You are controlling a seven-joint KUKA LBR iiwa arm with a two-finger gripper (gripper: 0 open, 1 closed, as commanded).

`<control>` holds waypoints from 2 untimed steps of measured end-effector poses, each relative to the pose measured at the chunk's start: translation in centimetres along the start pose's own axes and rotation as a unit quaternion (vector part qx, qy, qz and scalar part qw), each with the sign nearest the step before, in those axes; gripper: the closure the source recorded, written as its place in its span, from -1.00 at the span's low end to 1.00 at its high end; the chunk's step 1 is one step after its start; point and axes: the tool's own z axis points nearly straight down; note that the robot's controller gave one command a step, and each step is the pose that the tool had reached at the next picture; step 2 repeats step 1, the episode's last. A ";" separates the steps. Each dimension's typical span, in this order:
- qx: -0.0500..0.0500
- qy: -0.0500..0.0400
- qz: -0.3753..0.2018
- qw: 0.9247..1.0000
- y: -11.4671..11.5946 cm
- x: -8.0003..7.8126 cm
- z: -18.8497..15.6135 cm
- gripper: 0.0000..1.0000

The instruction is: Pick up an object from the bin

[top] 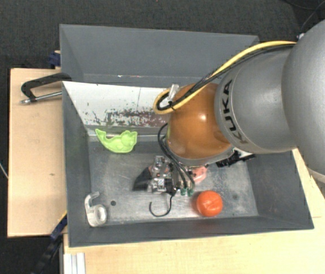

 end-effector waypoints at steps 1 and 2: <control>-0.001 -0.004 0.001 1.000 -0.3 -0.7 -9.6 1.00; -0.001 -0.004 0.001 1.000 -0.3 -0.7 -9.6 1.00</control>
Offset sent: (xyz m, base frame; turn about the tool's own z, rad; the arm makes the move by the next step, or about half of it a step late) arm 0.0000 0.0000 0.0000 0.0000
